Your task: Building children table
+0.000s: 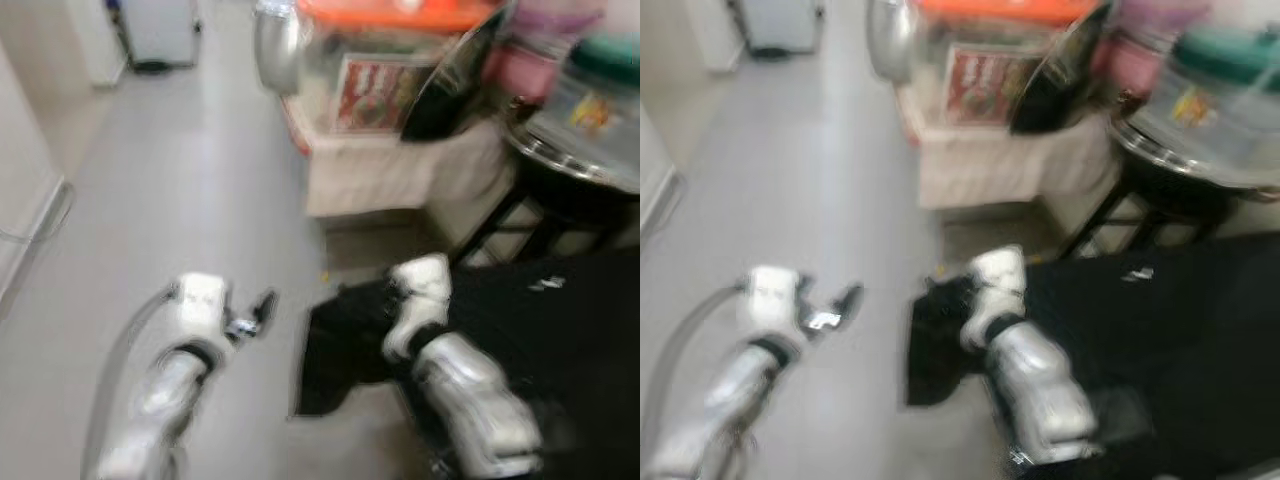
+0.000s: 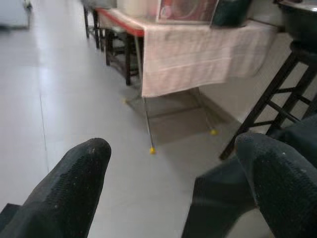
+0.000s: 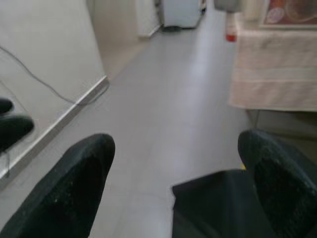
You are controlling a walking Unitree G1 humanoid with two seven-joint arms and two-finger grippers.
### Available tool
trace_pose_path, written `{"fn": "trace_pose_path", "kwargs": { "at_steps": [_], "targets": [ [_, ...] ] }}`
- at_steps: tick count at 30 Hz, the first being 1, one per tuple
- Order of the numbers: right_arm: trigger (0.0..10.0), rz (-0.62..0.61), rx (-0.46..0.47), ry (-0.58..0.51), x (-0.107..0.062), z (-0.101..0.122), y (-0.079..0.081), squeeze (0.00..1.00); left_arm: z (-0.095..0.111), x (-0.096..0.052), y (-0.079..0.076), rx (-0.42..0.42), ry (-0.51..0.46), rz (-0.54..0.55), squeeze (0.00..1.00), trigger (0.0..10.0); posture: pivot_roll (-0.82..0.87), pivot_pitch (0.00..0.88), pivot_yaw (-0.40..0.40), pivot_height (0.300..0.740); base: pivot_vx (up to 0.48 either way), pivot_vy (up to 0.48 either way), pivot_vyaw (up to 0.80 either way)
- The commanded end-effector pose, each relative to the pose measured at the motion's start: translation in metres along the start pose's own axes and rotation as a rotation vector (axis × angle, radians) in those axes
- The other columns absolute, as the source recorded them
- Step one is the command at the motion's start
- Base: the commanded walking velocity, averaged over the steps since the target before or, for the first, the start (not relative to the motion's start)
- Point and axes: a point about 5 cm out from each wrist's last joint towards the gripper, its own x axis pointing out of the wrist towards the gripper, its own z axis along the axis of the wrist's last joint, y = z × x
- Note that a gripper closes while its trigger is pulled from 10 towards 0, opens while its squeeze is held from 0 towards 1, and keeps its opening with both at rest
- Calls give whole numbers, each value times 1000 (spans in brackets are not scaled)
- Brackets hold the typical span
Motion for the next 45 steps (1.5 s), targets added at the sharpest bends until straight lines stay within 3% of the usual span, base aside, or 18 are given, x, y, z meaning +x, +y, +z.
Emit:
{"fn": "trace_pose_path", "kwargs": {
  "at_steps": [1, 13, 45],
  "targets": [
    [10000, -24, -4, 12, -4, -2, -6, 0, -3, 0, -4, 11, 12, -21, 0, 10000, 29, 34, -47, 740, 0, 0, -800],
    [10000, -17, -1, 11, -3, -2, -5, 0, -2, 1, -7, 64, 0, -58, 0, 10000, 29, 34, -44, 740, 0, 0, -800],
    [10000, -3, 10, 12, -3, -3, -10, 0, -3, 5, -13, 72, -6, -56, 0, 10000, 2, 26, -55, 740, 0, 0, -800]
  ]
}}
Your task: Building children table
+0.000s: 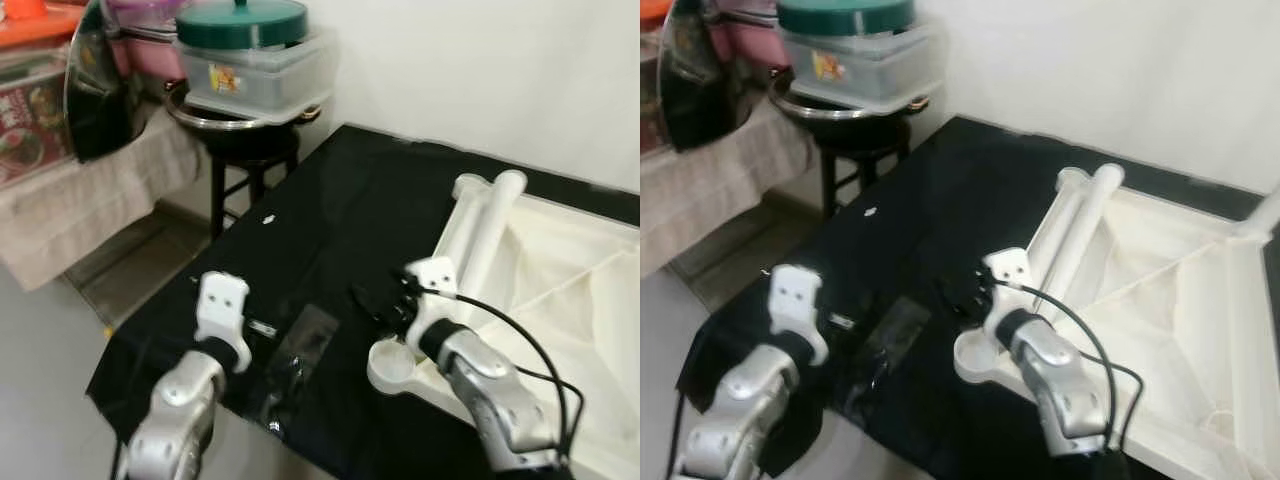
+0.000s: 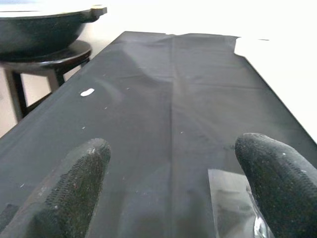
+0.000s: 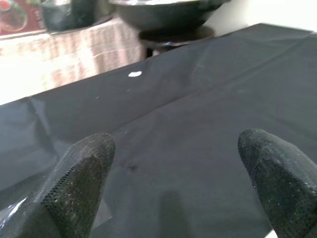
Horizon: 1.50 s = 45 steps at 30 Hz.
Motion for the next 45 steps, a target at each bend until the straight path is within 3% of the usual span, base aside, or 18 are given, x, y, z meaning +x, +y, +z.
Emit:
{"fn": "trace_pose_path", "kwargs": {
  "at_steps": [1, 12, 20, 33, 45],
  "targets": [
    [10000, 26, 6, -3, 1, -1, 5, 0, -3, 0, 2, 8, 14, 8, 0, 10000, 2, 26, -53, 740, 0, 0, -800],
    [10000, 35, 19, -12, 2, 0, 6, 0, -3, 0, 3, 2, 13, 16, 0, 10000, 2, 24, -51, 740, 0, 0, -800],
    [10000, 39, 16, -26, 1, 1, 8, 0, -2, 0, 6, 1, 10, 29, 0, 10000, 12, 27, -41, 740, 0, 0, 0],
    [10000, 49, 33, -32, 1, 1, 10, 0, -4, -2, 7, 1, 27, 26, 0, 10000, 29, 25, -44, 740, 0, 454, 0],
    [10000, 67, -9, -30, 0, 1, 13, 0, -3, -3, 7, 7, 16, 9, 0, 10000, 31, 31, -37, 740, 0, 0, -200]
  ]
}}
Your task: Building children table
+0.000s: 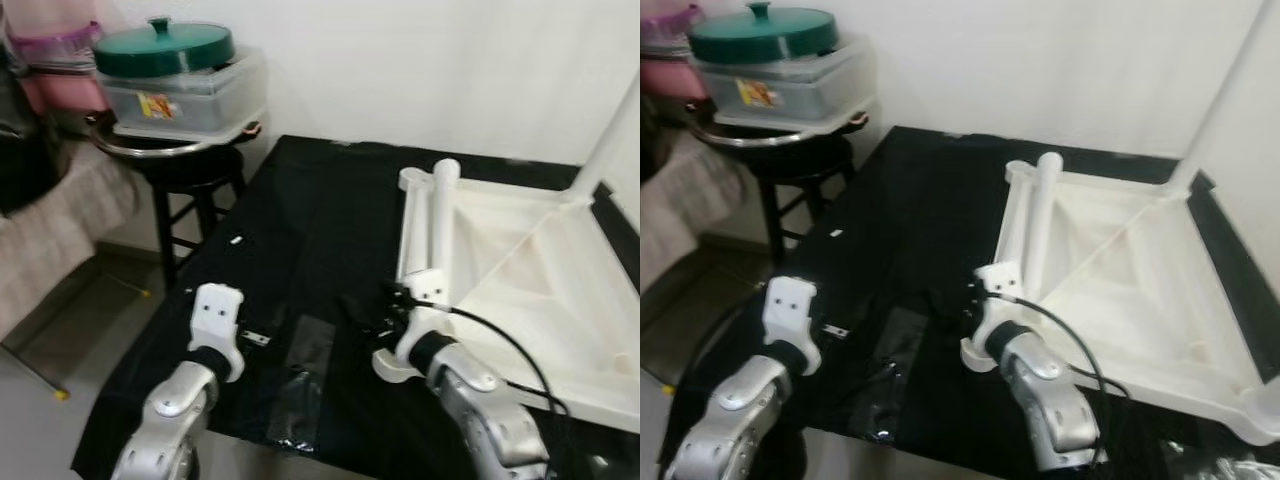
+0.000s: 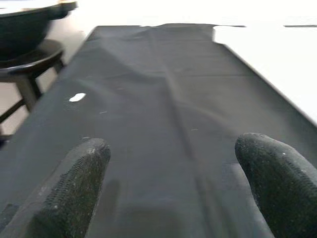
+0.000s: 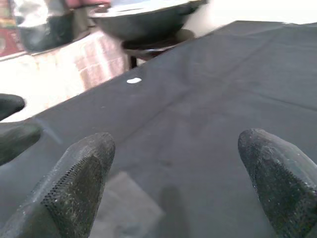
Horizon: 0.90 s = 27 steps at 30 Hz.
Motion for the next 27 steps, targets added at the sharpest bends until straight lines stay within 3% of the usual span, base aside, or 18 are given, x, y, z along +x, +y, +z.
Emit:
{"fn": "trace_pose_path", "kwargs": {
  "at_steps": [1, 11, 18, 27],
  "targets": [
    [10000, -4, -25, -12, -3, 2, -2, 0, 0, 0, -1, 9, 4, -15, 0, 10000, 31, 33, -35, 740, 0, 0, -800],
    [10000, 17, -23, -23, -3, 4, 0, 0, 1, -1, -1, 3, 0, -22, 0, 10000, 31, 42, -34, 740, 0, 0, -800],
    [10000, 100, -59, -40, -4, 8, 7, 0, 2, -1, -1, 4, -4, -27, 0, 10000, 29, 48, -35, 740, 0, 0, -800],
    [10000, 114, -49, -61, -7, 10, 10, 0, 3, -4, -1, -4, 0, -25, 0, 10000, 26, 53, -33, 740, 0, 0, 0]
  ]
}}
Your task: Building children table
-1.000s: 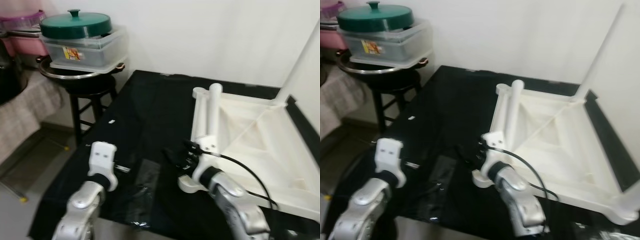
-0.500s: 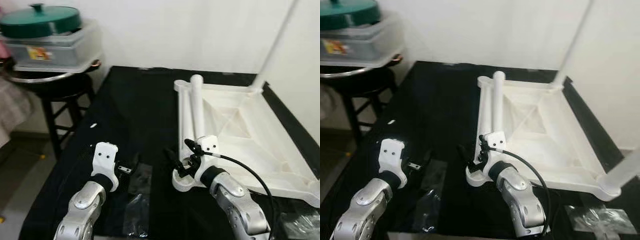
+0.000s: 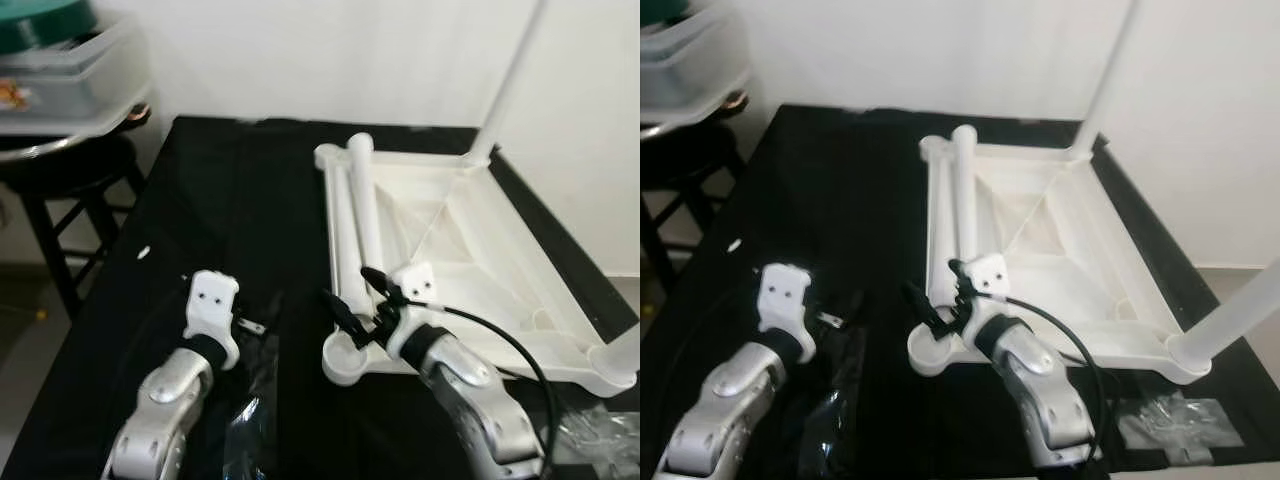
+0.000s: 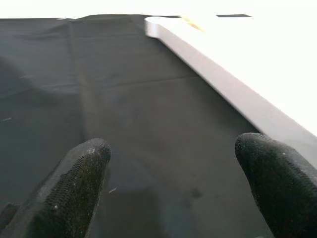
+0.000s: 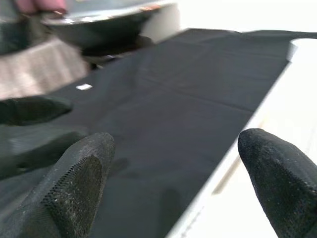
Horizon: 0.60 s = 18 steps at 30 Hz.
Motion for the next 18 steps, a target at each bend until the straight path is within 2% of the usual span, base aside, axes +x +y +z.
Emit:
{"fn": "trace_pose_path", "kwargs": {
  "at_steps": [1, 8, 12, 18],
  "targets": [
    [10000, -2, -6, -12, -3, 2, -1, 0, 1, -2, -1, -2, 3, -4, 0, 10000, 26, 53, -33, 740, 0, 0, 0],
    [10000, -4, -8, -16, -3, 2, 0, 0, 0, -5, 3, -6, 20, 36, 0, 10000, 28, 54, -32, 740, 0, 0, 0],
    [10000, -72, -28, -4, -5, 2, -6, 0, 0, -6, 4, -15, 20, 32, 0, 10000, 24, 55, -30, 740, 0, 0, 0],
    [10000, -91, -59, -1, -7, 2, -7, 0, 0, -7, 4, -18, 5, 46, 0, 10000, 22, 54, -33, 740, 0, 0, 0]
  ]
}}
